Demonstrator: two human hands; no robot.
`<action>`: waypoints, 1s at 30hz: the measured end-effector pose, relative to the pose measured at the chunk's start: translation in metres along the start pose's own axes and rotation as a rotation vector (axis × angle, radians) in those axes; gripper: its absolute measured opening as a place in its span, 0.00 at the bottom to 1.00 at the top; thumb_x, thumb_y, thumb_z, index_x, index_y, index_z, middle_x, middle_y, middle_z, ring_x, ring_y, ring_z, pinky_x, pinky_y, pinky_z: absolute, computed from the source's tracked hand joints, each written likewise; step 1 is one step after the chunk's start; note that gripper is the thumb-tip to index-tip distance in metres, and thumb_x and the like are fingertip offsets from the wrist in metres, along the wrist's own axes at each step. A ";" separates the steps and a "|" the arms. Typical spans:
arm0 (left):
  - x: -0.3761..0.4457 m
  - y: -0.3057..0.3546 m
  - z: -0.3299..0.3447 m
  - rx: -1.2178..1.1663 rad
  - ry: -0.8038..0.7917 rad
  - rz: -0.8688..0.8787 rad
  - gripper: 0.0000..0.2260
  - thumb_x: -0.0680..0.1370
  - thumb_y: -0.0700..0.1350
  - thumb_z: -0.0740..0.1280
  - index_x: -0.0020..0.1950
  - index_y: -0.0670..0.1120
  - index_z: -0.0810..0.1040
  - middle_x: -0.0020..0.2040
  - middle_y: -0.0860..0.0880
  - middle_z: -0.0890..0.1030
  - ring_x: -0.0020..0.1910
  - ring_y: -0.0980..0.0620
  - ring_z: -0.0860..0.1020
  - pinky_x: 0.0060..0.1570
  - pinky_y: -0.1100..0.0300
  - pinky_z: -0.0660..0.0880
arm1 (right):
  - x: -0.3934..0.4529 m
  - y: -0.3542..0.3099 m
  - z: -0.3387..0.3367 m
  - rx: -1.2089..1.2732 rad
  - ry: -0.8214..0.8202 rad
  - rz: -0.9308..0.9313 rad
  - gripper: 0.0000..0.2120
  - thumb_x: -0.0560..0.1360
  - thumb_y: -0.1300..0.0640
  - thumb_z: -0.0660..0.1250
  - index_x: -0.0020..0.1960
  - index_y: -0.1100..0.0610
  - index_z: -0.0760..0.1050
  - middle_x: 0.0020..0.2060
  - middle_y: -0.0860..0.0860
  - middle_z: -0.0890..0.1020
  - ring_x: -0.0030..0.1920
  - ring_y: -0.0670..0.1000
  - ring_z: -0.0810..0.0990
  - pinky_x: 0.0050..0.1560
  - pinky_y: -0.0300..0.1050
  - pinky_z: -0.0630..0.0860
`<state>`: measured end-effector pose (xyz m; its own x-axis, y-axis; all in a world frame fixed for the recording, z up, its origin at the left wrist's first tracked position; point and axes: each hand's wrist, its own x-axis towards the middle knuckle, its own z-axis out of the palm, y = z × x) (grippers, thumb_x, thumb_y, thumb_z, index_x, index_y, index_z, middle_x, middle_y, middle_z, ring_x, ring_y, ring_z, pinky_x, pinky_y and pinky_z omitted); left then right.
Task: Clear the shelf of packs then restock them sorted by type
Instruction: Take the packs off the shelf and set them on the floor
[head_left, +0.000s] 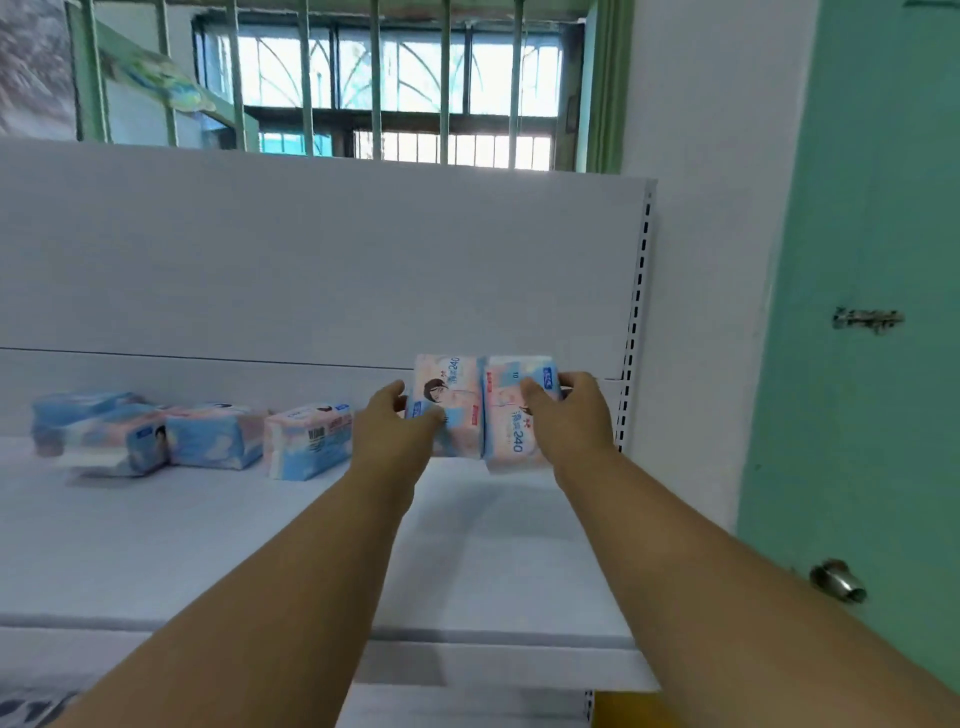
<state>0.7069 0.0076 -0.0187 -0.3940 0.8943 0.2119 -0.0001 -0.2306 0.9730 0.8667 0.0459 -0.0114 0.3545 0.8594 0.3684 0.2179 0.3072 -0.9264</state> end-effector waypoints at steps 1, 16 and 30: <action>-0.007 0.001 -0.007 0.008 -0.049 -0.012 0.27 0.78 0.40 0.70 0.75 0.50 0.67 0.66 0.49 0.75 0.55 0.50 0.79 0.51 0.51 0.82 | -0.013 -0.005 -0.002 -0.002 0.026 -0.001 0.13 0.75 0.48 0.70 0.54 0.50 0.70 0.50 0.50 0.81 0.45 0.52 0.84 0.45 0.55 0.83; -0.233 -0.009 -0.111 0.053 -0.191 -0.050 0.20 0.75 0.36 0.72 0.64 0.51 0.72 0.61 0.50 0.77 0.56 0.47 0.80 0.51 0.49 0.81 | -0.248 -0.002 -0.082 -0.046 0.088 0.070 0.12 0.78 0.44 0.66 0.56 0.48 0.68 0.54 0.53 0.78 0.45 0.53 0.83 0.40 0.52 0.84; -0.485 -0.203 -0.135 0.179 -0.118 -0.401 0.17 0.75 0.41 0.73 0.61 0.47 0.73 0.55 0.50 0.81 0.49 0.53 0.83 0.45 0.57 0.82 | -0.481 0.184 -0.216 -0.240 -0.111 0.384 0.19 0.74 0.47 0.71 0.61 0.51 0.70 0.57 0.52 0.78 0.47 0.52 0.83 0.35 0.45 0.82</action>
<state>0.7737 -0.4317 -0.3311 -0.2876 0.9396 -0.1859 0.0317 0.2033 0.9786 0.9327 -0.3994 -0.3423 0.3541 0.9350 -0.0207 0.2991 -0.1342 -0.9447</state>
